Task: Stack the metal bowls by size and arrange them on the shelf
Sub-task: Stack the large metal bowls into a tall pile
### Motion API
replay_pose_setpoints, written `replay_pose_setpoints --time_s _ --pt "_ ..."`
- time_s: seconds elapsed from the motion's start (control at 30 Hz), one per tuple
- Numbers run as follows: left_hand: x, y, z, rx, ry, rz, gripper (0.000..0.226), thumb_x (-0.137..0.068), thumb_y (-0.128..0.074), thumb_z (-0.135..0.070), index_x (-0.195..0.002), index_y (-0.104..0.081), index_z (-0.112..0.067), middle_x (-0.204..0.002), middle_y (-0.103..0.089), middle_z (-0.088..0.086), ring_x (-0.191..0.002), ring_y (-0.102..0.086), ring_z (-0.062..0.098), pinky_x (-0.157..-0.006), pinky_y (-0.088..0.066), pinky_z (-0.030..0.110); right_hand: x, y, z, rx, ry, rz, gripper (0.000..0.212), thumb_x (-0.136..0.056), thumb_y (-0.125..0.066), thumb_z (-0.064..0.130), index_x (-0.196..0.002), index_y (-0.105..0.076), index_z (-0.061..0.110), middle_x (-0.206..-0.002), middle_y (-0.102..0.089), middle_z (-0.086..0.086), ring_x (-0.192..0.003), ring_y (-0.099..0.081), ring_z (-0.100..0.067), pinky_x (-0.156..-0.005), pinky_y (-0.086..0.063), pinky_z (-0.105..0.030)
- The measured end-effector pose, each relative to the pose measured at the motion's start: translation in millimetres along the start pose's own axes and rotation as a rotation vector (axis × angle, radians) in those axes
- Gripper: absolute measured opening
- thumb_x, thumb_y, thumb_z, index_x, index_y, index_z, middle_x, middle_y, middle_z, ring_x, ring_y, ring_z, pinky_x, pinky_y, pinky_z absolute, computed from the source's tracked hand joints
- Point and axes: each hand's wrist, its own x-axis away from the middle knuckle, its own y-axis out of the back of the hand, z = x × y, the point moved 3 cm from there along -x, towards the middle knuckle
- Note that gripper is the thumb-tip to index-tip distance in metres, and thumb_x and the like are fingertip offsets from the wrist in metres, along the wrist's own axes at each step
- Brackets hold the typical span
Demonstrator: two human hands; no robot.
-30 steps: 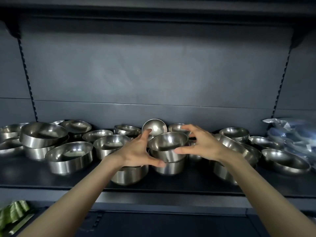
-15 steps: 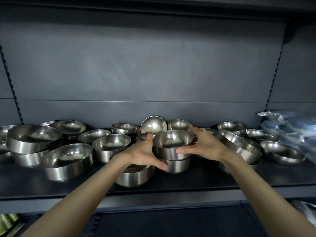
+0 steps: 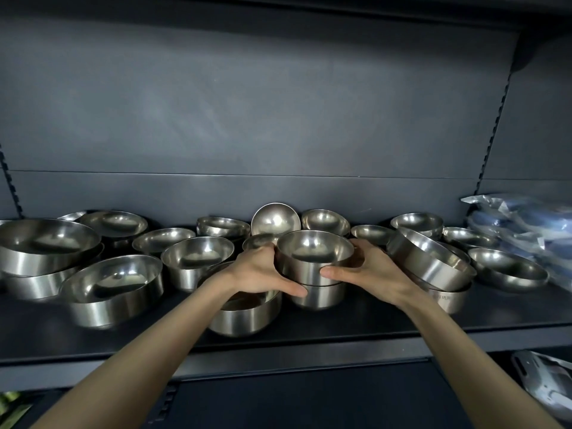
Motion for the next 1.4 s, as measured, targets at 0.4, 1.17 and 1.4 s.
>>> replay_pose_setpoints --time_s 0.4,1.17,1.4 --pt "17 18 -27 0.201 0.0 -0.147 0.07 -0.036 -0.086 -0.054 -0.096 -0.066 -0.025 -0.09 -0.074 -0.01 -0.09 -0.069 0.007 -0.091 -0.052 0.039 5 17 25 -0.148 0.099 -0.085 0.055 -0.046 -0.083 0.047 -0.095 -0.063 0.031 -0.095 -0.073 0.013 -0.093 -0.068 0.0 -0.082 -0.051 -0.021" --pt "131 53 18 0.465 0.075 -0.622 0.081 -0.042 -0.093 -0.04 -0.113 -0.06 -0.016 -0.103 -0.071 -0.006 -0.102 -0.066 0.008 -0.09 -0.052 0.026 5 -61 97 -0.292 0.209 0.043 0.068 -0.038 -0.085 0.047 -0.097 -0.057 0.028 -0.098 -0.071 0.011 -0.09 -0.068 -0.002 -0.078 -0.051 -0.02" --pt "135 52 39 0.457 0.068 -0.562 0.077 -0.039 -0.086 -0.056 -0.106 -0.057 -0.034 -0.113 -0.066 -0.01 -0.11 -0.06 0.006 -0.096 -0.05 0.03 13 -78 95 -0.223 0.159 -0.02 0.053 -0.059 -0.088 0.03 -0.104 -0.061 0.028 -0.098 -0.072 0.013 -0.093 -0.067 0.0 -0.086 -0.05 -0.021"
